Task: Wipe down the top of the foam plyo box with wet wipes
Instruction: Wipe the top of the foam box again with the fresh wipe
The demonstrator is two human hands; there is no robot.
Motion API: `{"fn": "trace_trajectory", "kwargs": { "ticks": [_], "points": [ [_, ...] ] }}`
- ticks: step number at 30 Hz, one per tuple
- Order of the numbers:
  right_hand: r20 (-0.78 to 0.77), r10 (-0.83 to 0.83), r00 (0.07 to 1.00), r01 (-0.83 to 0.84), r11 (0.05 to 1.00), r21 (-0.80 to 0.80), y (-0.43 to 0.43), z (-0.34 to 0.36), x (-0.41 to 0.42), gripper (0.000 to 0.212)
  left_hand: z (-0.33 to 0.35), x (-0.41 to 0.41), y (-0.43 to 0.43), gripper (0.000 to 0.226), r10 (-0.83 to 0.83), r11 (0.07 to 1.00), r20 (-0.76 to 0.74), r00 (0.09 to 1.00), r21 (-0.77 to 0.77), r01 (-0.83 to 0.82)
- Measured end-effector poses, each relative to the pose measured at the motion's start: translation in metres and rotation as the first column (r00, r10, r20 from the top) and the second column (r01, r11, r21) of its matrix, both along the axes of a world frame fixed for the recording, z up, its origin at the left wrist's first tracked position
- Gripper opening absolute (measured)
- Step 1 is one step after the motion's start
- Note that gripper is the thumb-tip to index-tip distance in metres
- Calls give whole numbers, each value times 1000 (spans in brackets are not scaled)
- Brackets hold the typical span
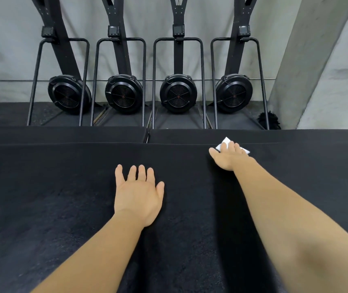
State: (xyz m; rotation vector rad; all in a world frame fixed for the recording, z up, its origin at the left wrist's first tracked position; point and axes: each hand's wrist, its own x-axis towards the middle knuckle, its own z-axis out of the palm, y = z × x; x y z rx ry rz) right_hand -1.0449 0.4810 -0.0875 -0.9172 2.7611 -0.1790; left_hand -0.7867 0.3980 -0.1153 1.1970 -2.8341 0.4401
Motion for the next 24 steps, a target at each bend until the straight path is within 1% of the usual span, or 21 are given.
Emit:
{"fn": "trace_trajectory", "kwargs": {
  "ticks": [3, 5, 7, 10, 12, 14, 16, 19, 23, 24],
  "points": [
    [-18, 5, 1000, -6, 1000, -16, -11, 2, 29, 79, 0, -1, -1, 67, -3, 1000, 10, 1000, -12, 4],
    [9, 80, 997, -80, 996, -49, -18, 3, 55, 81, 1, -1, -1, 67, -1, 1000, 15, 1000, -23, 1],
    [43, 188, 981, -186, 981, -49, -27, 3, 83, 81, 3, -1, 0, 68, 3, 999, 19, 1000, -41, -3],
    [116, 327, 938, -324, 945, -42, -35, 3, 115, 78, 9, -2, 3, 68, 1, 998, 46, 999, -64, 2],
    [143, 387, 911, -384, 922, -51, -35, 4, 118, 73, 13, -3, 4, 65, -3, 997, 65, 998, -73, 8],
    [145, 429, 892, -425, 903, -54, -30, 7, 110, 65, 18, -6, 6, 58, -16, 998, 55, 998, -61, 19],
    [119, 428, 896, -424, 904, -55, -21, 8, 94, 59, 23, -15, 11, 49, -40, 998, -4, 999, -54, 40],
    [104, 350, 931, -343, 936, -79, -4, 7, 59, 58, 33, -41, 28, 40, -90, 993, -33, 995, -78, 88],
    [73, 247, 966, -239, 966, -97, 27, 4, 4, 56, 22, -67, 53, 47, -85, 996, 60, 995, -15, 86],
    [60, 224, 973, -218, 972, -92, 36, 3, -10, 55, 18, -68, 56, 50, -74, 997, 74, 995, -22, 76]
  ]
}}
